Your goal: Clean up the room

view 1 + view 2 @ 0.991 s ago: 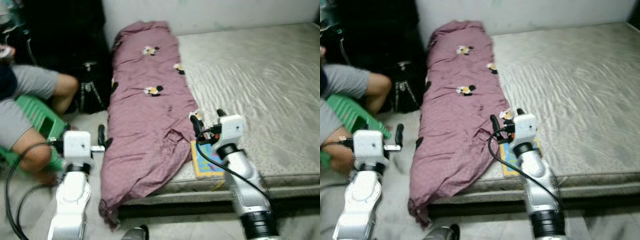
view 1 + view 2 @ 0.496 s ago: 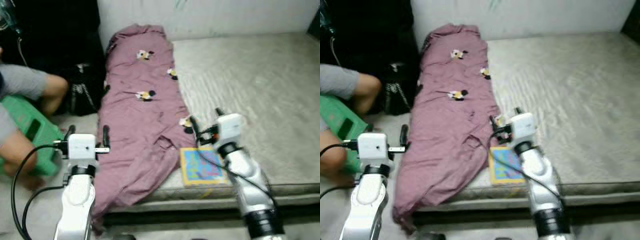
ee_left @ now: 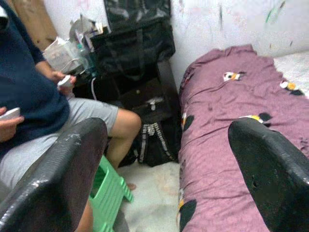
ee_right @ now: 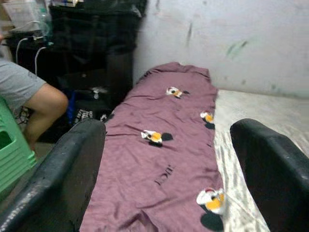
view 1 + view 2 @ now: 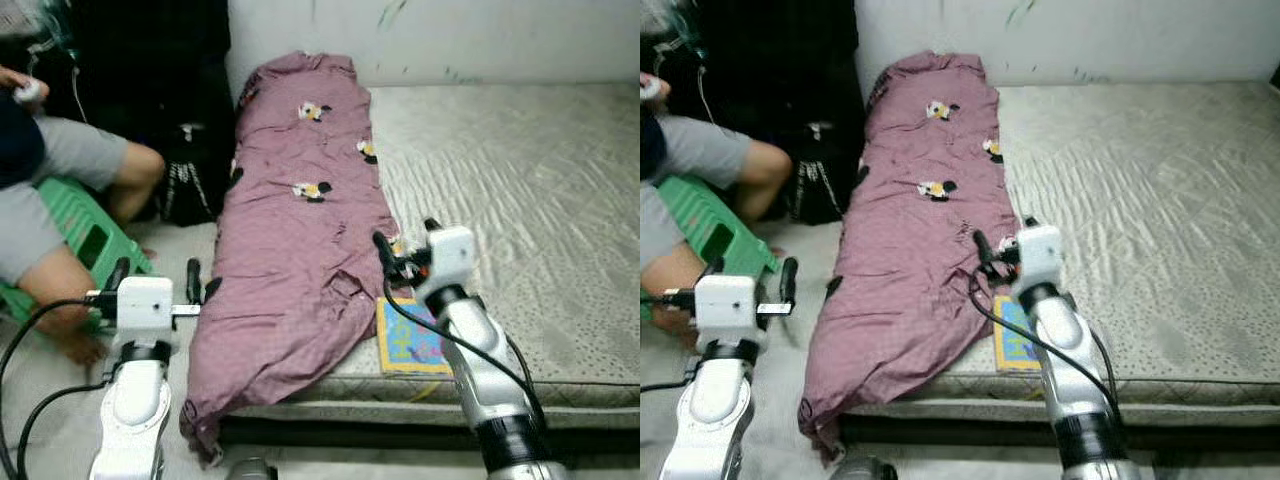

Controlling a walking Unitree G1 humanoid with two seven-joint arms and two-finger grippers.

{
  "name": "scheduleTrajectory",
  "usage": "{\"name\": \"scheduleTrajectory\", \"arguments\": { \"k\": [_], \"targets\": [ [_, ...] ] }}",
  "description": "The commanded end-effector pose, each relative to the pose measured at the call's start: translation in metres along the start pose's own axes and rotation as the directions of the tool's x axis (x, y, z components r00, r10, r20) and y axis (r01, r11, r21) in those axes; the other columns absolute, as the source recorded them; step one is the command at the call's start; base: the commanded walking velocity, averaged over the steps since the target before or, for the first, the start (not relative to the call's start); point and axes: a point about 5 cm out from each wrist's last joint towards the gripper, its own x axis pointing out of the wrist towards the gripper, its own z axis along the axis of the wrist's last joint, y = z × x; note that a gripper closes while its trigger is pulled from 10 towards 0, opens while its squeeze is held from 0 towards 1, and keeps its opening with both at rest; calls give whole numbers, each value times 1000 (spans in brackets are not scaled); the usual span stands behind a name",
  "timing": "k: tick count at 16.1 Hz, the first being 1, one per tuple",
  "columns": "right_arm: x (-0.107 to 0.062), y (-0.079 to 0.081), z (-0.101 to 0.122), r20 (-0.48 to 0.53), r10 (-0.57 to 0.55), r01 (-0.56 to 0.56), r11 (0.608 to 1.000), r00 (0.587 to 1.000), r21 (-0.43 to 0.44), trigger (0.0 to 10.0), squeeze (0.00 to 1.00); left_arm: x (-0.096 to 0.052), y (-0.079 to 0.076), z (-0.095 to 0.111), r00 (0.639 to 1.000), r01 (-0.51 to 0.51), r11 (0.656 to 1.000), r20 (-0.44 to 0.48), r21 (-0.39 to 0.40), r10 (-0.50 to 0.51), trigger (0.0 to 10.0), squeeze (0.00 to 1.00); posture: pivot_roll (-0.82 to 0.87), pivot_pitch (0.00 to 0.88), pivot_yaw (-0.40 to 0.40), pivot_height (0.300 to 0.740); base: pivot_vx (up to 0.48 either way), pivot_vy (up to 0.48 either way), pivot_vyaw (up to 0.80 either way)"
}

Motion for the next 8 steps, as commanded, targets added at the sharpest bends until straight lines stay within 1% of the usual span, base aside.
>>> {"name": "scheduleTrajectory", "arguments": {
  "k": [1,4,6,7,8],
  "targets": [
    [0,-2,3,20,-19,19,1000,1000,3,10000,0,1,-5,-1,1000,22,1000,-18,-15,-22,10000,0,-46,0,70,740,0,0,0],
    [-2,-4,0,10,-38,38,999,999,32,10000,0,0,-7,-2,999,22,999,-28,-35,-23,10000,0,-36,0,64,740,0,0,0],
    [-3,-8,-9,-25,-64,66,995,998,70,10000,0,-4,-7,-11,997,9,998,-71,-57,-13,10000,0,-14,0,57,740,0,0,0],
    [-2,-7,-12,-42,-56,59,995,998,75,10000,0,-5,-9,-15,996,20,997,-87,-69,-26,10000,0,-13,0,52,740,0,0,0],
    [0,-4,-10,-31,-37,39,997,999,60,10000,0,-4,-9,-13,996,33,997,-79,-71,-39,10000,0,-20,0,52,740,0,0,0]
  ]
}}
